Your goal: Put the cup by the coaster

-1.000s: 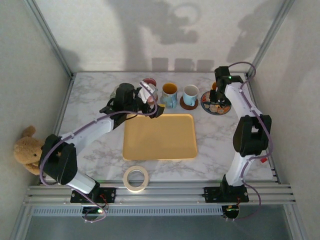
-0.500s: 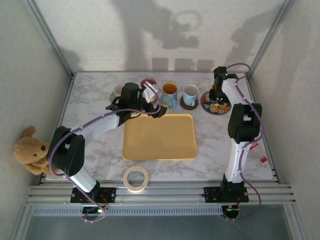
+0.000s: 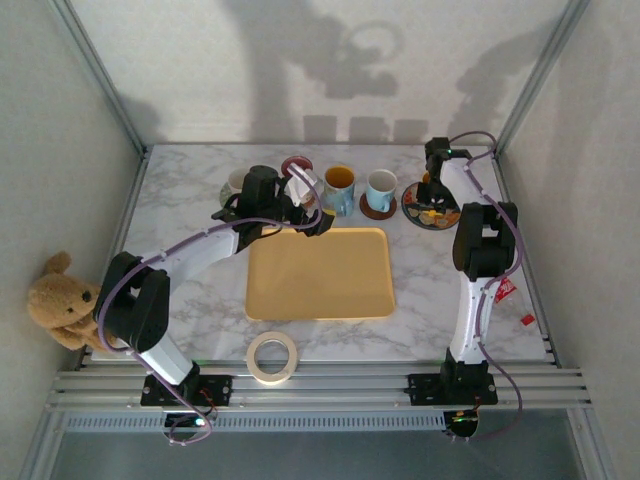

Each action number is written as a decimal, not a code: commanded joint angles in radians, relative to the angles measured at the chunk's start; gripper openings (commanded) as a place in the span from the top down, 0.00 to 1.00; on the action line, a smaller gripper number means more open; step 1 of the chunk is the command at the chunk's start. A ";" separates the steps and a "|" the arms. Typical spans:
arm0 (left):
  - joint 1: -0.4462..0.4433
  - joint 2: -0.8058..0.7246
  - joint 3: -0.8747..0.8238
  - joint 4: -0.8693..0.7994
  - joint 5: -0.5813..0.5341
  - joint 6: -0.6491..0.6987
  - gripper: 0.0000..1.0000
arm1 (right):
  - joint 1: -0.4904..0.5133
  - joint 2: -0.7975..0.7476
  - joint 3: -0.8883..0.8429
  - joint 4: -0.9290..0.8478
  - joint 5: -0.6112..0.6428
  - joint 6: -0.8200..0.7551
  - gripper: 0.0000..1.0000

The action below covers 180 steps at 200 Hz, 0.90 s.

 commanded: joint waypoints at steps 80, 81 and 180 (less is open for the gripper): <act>-0.007 0.000 -0.005 0.002 0.007 0.009 0.00 | -0.008 0.003 0.013 -0.003 0.000 0.017 0.89; -0.007 0.000 -0.005 0.001 0.007 0.009 0.00 | -0.007 0.003 0.013 -0.003 0.001 0.017 0.89; -0.007 -0.029 -0.020 -0.024 -0.021 0.015 0.00 | -0.007 -0.001 0.007 -0.010 -0.004 0.030 0.71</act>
